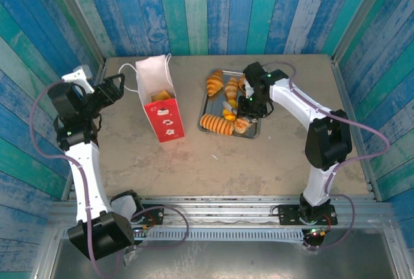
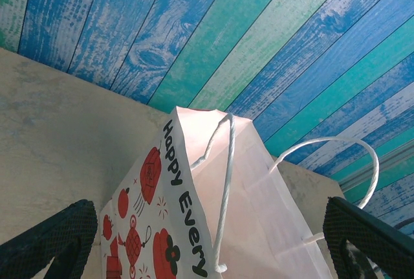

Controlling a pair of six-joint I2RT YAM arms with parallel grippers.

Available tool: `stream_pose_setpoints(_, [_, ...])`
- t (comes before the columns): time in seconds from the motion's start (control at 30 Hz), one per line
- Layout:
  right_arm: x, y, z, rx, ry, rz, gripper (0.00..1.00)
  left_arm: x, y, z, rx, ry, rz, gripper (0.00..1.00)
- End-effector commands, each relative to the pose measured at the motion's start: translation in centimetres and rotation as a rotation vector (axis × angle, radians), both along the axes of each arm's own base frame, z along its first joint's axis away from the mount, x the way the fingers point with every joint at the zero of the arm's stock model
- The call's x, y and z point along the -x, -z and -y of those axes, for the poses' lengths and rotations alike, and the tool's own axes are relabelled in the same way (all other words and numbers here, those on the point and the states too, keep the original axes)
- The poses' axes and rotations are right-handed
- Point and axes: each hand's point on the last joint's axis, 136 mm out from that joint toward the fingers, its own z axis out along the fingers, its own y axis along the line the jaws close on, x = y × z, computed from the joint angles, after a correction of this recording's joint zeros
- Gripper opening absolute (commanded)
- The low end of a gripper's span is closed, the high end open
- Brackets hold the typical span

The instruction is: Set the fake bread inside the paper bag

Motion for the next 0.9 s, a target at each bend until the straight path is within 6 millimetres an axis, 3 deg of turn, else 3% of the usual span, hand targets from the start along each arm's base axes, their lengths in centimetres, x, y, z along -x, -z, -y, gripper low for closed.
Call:
stream_pose_setpoints(0.0, [0.0, -0.6, -0.5, -0.008, -0.023, 0.006, 0.40, 0.0, -1.5, 0.3, -0.021, 0.020, 0.040, 0.94])
stream_pose_setpoints(0.33, [-0.4, -3.7, -0.1, -0.026, -0.001, 0.135, 0.21, 0.1, -1.9, 0.2, -0.014, 0.002, 0.051, 0.94])
stream_pose_setpoints(0.57, [-0.9, -6.5, -0.1, -0.066, 0.014, 0.257, 0.19, 0.5, -3.1, 0.7, 0.009, 0.021, 0.079, 0.94])
stream_pose_setpoints(0.7, [-1.3, -9.4, -0.1, -0.096, 0.021, 0.360, 0.18, 0.9, -3.8, 1.0, 0.011, 0.028, 0.086, 0.94])
stream_pose_setpoints(0.87, [-1.5, -15.0, 0.2, -0.103, 0.014, 0.527, 0.18, 1.2, -4.6, 1.1, -0.036, 0.045, 0.059, 0.96])
